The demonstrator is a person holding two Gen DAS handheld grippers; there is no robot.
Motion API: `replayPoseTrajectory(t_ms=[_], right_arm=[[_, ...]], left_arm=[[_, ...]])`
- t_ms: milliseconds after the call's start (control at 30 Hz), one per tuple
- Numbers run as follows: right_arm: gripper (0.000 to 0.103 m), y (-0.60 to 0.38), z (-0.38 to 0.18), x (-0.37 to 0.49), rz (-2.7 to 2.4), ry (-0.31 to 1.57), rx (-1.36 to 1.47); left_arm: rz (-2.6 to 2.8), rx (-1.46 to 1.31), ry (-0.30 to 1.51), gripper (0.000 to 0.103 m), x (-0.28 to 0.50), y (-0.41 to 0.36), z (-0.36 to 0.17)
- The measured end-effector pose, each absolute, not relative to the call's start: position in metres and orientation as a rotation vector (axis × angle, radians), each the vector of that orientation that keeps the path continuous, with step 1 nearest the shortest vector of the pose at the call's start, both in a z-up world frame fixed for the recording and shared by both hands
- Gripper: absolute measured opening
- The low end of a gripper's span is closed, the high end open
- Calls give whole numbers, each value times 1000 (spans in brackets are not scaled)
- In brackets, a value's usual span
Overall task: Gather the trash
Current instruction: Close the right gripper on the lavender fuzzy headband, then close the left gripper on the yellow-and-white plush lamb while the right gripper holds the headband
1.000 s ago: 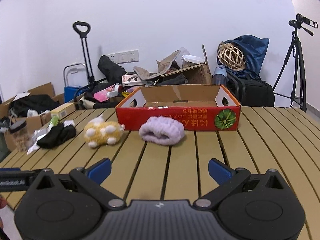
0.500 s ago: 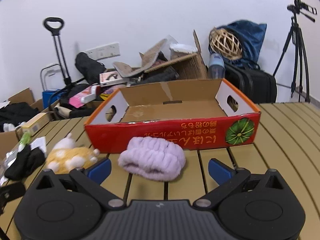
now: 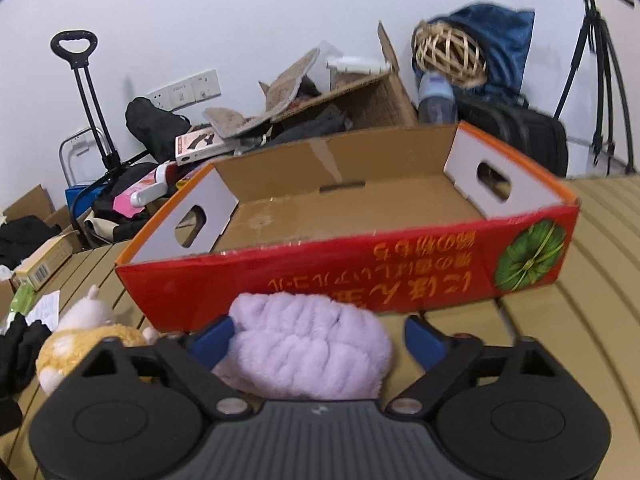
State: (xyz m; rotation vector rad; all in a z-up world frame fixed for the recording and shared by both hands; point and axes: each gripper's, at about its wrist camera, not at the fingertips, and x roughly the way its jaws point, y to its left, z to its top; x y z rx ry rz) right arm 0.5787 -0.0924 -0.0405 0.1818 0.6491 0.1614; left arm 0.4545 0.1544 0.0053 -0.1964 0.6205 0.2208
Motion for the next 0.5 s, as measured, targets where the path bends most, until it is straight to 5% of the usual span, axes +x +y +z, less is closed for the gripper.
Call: replayPoseTrajectory(t_ms=[367, 500], right_arm=[[31, -98, -43, 573, 172, 639, 222], [27, -110, -35, 561, 192, 598, 261]], left_arm=[[221, -204, 637, 103, 461, 152, 3], [226, -197, 638, 103, 464, 144, 4]])
